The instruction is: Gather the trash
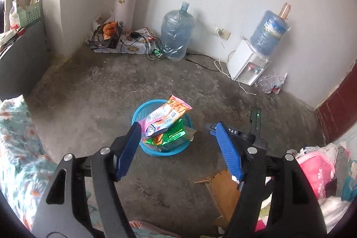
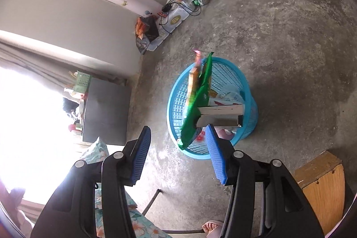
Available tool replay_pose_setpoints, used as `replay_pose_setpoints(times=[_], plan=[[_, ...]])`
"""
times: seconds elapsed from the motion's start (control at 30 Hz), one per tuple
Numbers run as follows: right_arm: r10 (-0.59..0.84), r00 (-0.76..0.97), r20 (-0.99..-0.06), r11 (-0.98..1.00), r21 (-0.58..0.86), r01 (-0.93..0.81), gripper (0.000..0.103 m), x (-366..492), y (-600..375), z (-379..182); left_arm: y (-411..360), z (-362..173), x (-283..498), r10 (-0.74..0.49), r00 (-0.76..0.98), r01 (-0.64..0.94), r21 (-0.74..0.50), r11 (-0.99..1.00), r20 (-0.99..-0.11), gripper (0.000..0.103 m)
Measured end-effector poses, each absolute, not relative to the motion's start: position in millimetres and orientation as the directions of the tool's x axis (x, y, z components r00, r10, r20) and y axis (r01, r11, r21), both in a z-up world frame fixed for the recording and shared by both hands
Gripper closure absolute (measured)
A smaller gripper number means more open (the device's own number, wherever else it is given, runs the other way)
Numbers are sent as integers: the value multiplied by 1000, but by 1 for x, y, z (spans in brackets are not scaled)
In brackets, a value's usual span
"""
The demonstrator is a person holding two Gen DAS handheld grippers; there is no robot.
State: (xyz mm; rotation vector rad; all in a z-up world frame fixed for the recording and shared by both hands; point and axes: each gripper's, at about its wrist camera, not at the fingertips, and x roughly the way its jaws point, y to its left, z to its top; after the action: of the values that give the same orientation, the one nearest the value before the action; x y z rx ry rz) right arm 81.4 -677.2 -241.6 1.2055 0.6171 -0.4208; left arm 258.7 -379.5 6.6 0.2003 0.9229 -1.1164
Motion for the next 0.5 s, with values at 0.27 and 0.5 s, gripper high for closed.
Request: replay_pose_setpoints(times=[0.27,0.5], plan=[[-40,778,-626,584,618,527,52,89,-613,-149,-243,38,199,-671,336,711,-290,641,-661,18],[-118,856,-503,910,291,296,10,84,-483,-26,-148,47,136,-466,633,397,-258,881,-619,9]])
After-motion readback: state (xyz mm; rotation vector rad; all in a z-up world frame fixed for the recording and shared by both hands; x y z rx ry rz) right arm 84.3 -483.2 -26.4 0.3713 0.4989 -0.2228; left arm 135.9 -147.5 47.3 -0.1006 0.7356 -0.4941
